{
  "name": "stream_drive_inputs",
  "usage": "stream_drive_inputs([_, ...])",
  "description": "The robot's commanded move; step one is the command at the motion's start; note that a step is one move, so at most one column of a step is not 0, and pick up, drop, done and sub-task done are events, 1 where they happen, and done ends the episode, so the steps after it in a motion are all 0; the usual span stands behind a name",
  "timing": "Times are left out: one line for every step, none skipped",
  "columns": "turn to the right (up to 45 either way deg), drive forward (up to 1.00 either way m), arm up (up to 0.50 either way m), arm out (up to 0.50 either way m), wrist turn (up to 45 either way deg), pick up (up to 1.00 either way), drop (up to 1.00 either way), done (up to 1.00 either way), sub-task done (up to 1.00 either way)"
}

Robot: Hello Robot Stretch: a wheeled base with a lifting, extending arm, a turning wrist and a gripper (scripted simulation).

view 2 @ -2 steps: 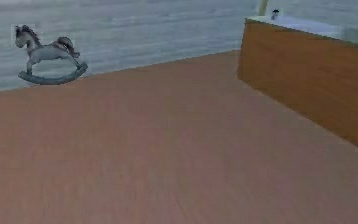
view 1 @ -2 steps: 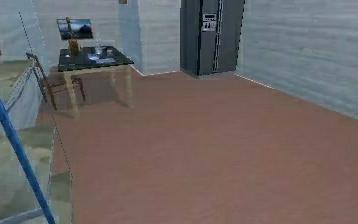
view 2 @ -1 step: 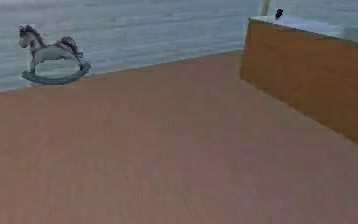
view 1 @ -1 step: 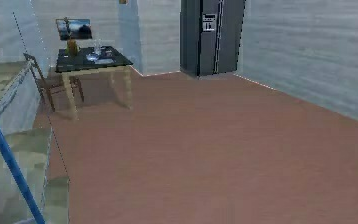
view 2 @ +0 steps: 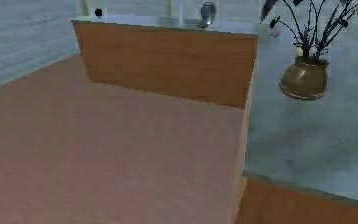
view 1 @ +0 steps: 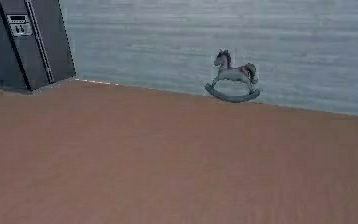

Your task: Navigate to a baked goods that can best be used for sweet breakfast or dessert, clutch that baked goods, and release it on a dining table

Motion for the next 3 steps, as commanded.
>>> stream_drive_inputs([39.0, 0.0, 0.0, 0.0, 0.0, 0.0, 0.0, 0.0, 0.0])
stream_drive_inputs([3.0, 0.0, 0.0, 0.0, 0.0, 0.0, 0.0, 0.0, 0.0])
stream_drive_inputs([0.0, 0.55, 0.0, 0.0, 0.0, 0.0, 0.0, 0.0, 0.0])
